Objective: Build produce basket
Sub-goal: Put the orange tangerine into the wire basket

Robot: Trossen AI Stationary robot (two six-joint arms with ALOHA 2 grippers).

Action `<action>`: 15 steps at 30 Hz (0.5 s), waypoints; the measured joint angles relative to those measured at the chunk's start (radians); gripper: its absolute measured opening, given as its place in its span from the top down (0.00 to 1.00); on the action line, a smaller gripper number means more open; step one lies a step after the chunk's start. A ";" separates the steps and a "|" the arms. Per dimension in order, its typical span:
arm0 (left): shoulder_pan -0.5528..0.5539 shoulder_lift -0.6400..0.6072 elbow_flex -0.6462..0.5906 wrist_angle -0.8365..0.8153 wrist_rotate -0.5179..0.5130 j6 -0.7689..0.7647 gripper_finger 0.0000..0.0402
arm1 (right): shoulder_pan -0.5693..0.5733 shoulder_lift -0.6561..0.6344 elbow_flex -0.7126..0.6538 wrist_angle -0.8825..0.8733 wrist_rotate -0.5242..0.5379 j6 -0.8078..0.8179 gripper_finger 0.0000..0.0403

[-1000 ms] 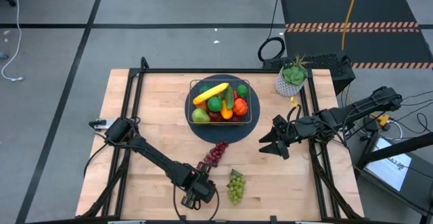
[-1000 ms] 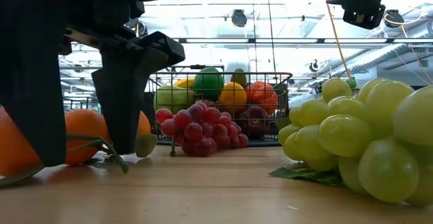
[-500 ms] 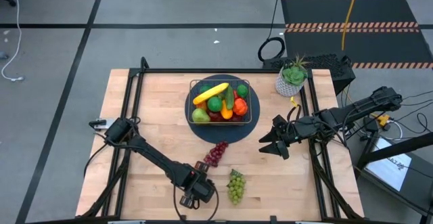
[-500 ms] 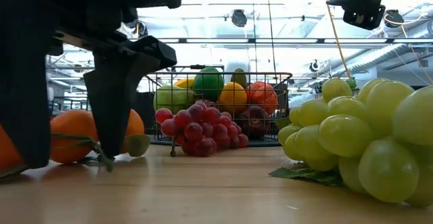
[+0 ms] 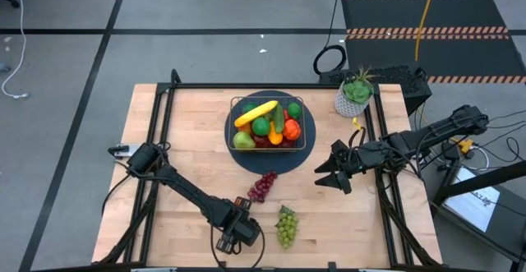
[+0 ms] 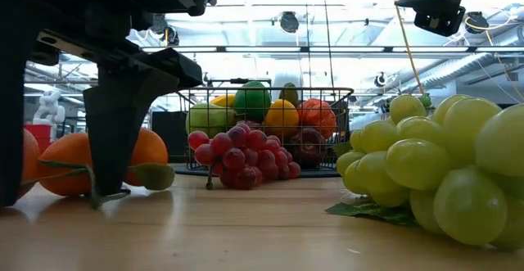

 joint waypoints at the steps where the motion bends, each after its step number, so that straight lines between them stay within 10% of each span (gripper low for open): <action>1: 0.000 0.000 0.000 -0.001 0.002 -0.001 0.43 | 0.000 0.000 0.000 0.000 -0.001 0.000 0.30; 15: 0.003 0.000 0.000 -0.004 0.003 -0.006 0.43 | 0.000 0.000 0.000 -0.001 -0.003 -0.008 0.30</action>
